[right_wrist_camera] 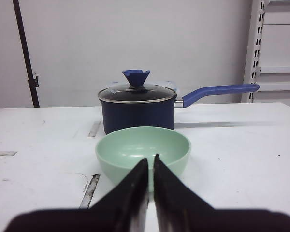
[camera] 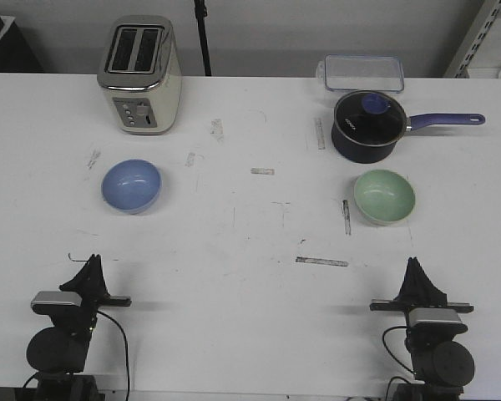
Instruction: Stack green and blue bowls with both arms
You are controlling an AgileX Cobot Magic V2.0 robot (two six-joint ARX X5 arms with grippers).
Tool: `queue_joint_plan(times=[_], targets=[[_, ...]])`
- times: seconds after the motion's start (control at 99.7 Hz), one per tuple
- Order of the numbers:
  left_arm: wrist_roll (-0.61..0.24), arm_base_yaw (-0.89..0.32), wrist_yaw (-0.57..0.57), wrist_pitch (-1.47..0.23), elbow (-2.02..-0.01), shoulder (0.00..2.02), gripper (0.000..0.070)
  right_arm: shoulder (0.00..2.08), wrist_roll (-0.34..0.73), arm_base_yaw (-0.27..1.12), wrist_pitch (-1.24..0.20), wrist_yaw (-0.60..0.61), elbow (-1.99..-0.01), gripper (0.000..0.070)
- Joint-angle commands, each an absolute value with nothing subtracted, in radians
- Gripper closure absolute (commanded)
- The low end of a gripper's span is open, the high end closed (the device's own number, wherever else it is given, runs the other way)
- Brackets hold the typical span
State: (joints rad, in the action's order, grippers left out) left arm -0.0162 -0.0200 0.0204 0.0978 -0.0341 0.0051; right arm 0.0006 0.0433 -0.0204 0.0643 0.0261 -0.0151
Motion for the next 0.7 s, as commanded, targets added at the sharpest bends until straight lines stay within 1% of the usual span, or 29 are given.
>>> queue_joint_plan(times=[0.0,0.441,0.562,0.692], targets=[[-0.008,-0.02,0.02,0.113,-0.012,0.003,0.0698,0.001,0.056,-0.021,0.076,0.026,-0.013,0.069],[-0.008,-0.02,0.02,0.113,-0.012,0.003,0.0699,0.001,0.052,-0.02,0.077,0.025,-0.018,0.0691],[-0.009,-0.02,0.02,0.113,-0.012,0.003,0.0699,0.002,0.034,-0.021,0.053,0.024,-0.052,0.0691],[-0.009,-0.02,0.02,0.113,-0.012,0.003,0.0699,0.019,0.02,-0.021,-0.016,-0.002,-0.126,0.069]])
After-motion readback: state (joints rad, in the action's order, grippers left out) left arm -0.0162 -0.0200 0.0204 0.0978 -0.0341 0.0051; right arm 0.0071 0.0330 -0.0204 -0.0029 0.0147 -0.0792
